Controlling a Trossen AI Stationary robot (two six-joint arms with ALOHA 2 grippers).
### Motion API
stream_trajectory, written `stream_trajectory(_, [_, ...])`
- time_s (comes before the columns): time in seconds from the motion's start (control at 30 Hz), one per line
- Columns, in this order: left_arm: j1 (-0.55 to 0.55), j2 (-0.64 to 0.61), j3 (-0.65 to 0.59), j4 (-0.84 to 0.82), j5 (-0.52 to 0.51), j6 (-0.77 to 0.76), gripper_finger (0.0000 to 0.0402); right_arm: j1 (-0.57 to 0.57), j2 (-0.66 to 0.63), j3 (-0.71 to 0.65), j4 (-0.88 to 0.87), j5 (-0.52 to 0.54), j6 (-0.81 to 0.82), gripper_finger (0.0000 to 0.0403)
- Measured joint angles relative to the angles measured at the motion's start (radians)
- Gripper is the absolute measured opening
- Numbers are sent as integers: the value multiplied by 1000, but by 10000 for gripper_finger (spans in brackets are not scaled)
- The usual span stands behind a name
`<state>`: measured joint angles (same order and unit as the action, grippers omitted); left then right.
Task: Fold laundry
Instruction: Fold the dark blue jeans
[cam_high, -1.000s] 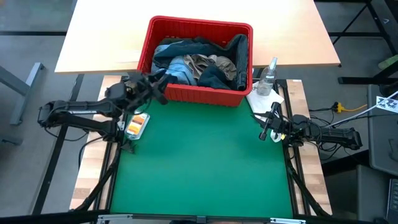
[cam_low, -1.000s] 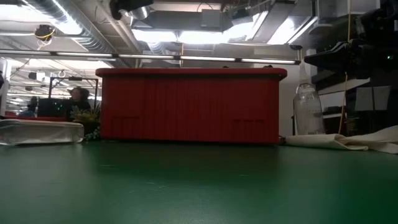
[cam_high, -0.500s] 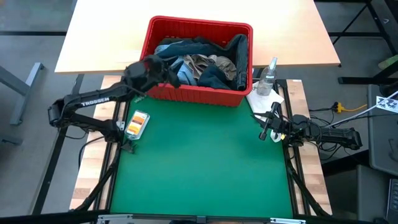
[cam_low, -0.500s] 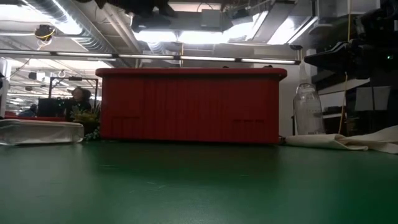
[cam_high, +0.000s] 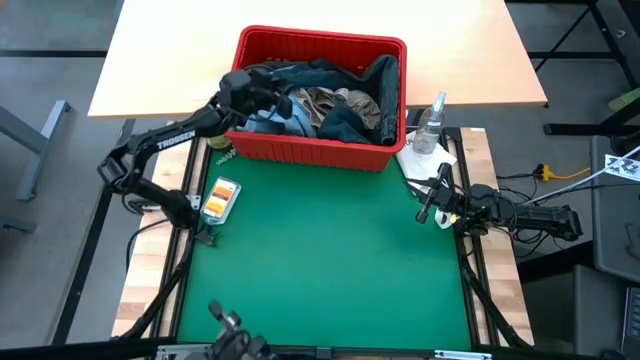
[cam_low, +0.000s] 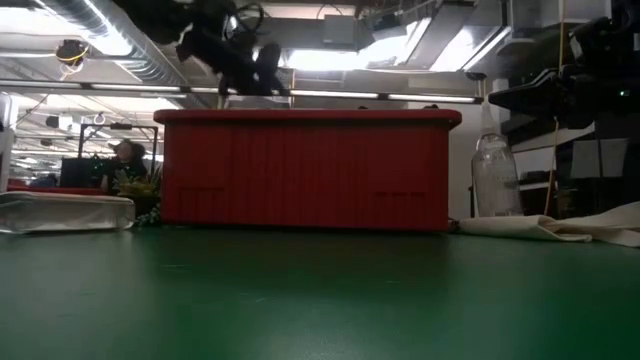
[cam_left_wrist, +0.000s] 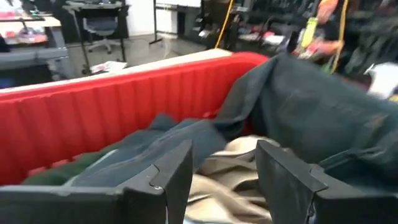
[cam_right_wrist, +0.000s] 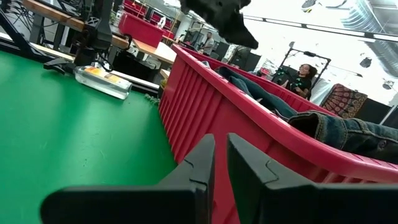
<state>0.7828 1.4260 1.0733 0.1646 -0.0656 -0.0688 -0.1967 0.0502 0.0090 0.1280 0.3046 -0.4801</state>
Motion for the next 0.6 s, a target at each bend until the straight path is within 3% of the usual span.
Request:
stream_trajectory(0.33, [61, 77, 1, 1, 57, 328, 167, 0, 0, 0, -18, 0, 0, 44])
stream_trajectory(0.6, [64, 120, 1, 1, -57, 491, 167, 0, 0, 0, -38, 0, 0, 44])
